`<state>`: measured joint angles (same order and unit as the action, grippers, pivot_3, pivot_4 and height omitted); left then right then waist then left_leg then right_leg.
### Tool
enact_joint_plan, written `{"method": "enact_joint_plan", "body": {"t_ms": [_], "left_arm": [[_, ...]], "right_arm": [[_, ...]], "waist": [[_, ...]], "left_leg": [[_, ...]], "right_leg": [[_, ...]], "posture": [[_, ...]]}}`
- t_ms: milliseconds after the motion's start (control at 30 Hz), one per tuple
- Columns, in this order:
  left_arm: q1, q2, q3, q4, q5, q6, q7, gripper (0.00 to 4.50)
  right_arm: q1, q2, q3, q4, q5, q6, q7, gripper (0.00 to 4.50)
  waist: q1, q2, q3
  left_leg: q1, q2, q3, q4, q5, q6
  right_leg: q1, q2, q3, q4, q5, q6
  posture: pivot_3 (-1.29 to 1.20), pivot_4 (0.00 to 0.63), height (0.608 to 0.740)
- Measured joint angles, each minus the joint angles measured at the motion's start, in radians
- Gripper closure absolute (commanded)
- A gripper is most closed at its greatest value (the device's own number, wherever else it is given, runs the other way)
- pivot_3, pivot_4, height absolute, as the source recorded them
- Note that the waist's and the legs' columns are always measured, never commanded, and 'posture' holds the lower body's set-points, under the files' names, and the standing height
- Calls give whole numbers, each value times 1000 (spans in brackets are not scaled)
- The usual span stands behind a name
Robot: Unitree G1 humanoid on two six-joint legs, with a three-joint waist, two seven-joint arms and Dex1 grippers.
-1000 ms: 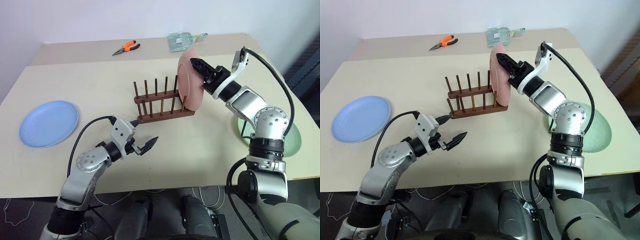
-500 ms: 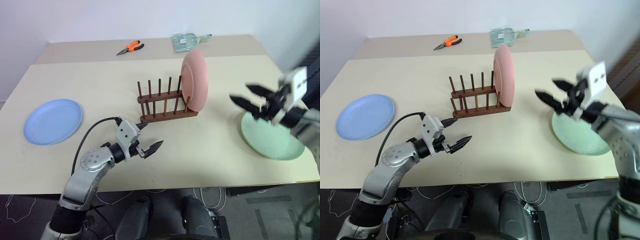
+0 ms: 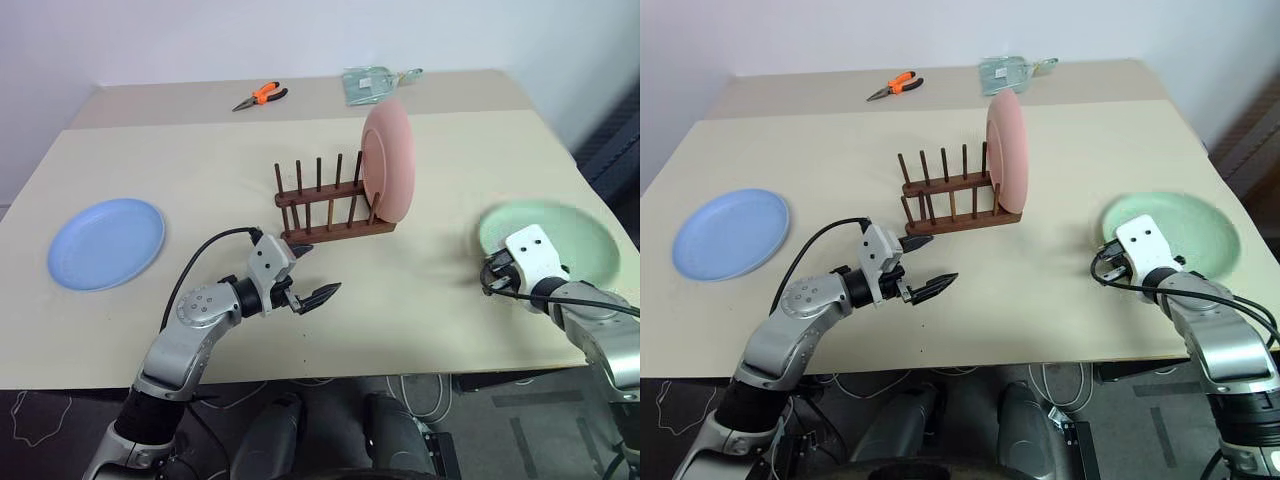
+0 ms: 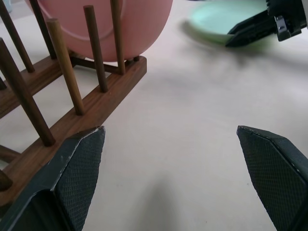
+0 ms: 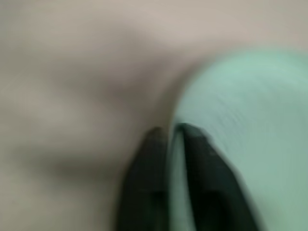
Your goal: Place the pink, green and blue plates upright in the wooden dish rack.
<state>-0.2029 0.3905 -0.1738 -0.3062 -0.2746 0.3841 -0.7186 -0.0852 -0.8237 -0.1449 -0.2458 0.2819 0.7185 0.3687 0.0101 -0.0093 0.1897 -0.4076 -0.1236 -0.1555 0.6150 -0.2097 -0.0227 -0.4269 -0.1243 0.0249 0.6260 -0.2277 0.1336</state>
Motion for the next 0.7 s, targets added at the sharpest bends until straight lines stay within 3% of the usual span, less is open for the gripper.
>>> {"method": "enact_joint_plan", "body": {"t_ms": [167,300,433,500,700], "left_arm": [[2,0,0,10,3,-12,4,0],[8,-2,5,13,5,-29,20,0],[14,-3,25,30,13,-55,47,0],[16,-1,36,34,18,-65,54,0],[25,-1,71,39,18,-69,82,0]], "right_arm": [[-73,23,-34,-17,-6,-12,-14,4431],[-305,111,-145,-27,73,-88,-31,4431],[-604,276,-253,-123,435,-45,-34,4431],[-681,339,-264,-156,628,-8,-46,4431],[-745,555,-210,-150,1108,36,-185,4431]], "waist": [[-3,0,0],[-10,1,0],[-20,0,1],[-19,-1,0],[-26,0,0]], "left_leg": [[0,0,0,0,0,0],[0,1,-1,0,0,0],[0,1,-6,-1,0,0],[0,1,-7,-1,0,0],[0,1,-7,-1,0,0]], "right_leg": [[0,0,0,0,0,0],[0,1,0,0,1,0],[0,2,-1,0,1,0],[0,2,-2,-1,1,0],[-1,2,-1,0,2,-1]], "posture": [[0,150,740],[0,150,740],[0,150,740],[0,150,740],[0,150,740]]}}
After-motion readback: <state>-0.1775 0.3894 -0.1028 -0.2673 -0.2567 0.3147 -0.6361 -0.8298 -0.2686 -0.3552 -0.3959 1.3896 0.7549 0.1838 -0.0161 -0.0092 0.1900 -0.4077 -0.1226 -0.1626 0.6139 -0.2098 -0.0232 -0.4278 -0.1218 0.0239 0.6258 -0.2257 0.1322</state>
